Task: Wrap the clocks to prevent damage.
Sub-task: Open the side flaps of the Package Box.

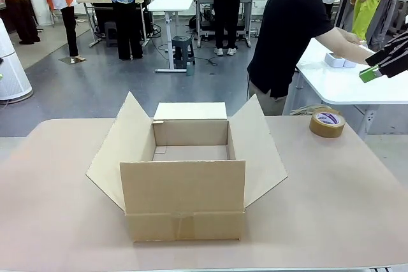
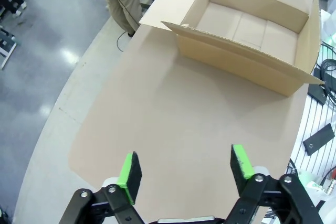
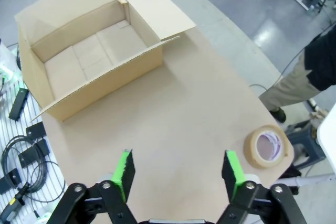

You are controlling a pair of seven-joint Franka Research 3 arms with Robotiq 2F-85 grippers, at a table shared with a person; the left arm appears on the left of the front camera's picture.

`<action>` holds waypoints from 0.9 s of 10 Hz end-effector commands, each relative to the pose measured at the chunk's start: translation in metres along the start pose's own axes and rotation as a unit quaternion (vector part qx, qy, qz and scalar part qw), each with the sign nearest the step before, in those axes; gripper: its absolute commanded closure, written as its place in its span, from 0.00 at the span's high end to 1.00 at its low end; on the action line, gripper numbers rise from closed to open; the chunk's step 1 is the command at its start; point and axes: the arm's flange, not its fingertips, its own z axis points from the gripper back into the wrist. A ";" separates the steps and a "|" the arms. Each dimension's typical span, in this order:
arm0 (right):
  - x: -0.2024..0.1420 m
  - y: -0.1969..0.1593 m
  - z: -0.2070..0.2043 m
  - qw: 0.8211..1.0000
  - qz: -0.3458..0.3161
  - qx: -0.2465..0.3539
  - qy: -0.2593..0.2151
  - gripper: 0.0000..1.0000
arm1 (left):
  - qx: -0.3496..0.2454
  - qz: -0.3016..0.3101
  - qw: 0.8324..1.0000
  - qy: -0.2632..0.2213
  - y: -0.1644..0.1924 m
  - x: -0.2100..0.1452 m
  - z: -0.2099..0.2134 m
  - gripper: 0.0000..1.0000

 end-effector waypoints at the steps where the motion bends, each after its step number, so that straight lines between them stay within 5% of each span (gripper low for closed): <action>1: 0.003 0.005 0.005 1.000 0.004 0.006 0.008 0.00 | -0.004 -0.006 1.000 0.012 -0.003 -0.001 0.007 0.00; 2: 0.003 0.007 0.006 1.000 0.004 0.007 0.014 0.35 | -0.004 -0.005 1.000 0.014 -0.004 -0.002 0.008 0.00; 3: 0.003 0.008 0.007 1.000 0.001 0.011 0.016 0.00 | -0.002 -0.006 1.000 0.013 -0.004 -0.001 0.008 0.00; 4: 0.003 0.009 0.008 1.000 0.002 0.012 0.018 0.00 | -0.005 -0.009 1.000 0.011 -0.005 0.000 0.008 0.17; 6: 0.003 0.011 0.012 1.000 0.016 0.009 0.002 0.00 | -0.005 -0.015 1.000 -0.013 -0.007 0.001 0.010 0.00; 9: 0.002 0.011 0.014 1.000 0.016 0.018 -0.009 0.00 | -0.009 -0.021 0.999 -0.023 -0.009 0.002 0.011 0.00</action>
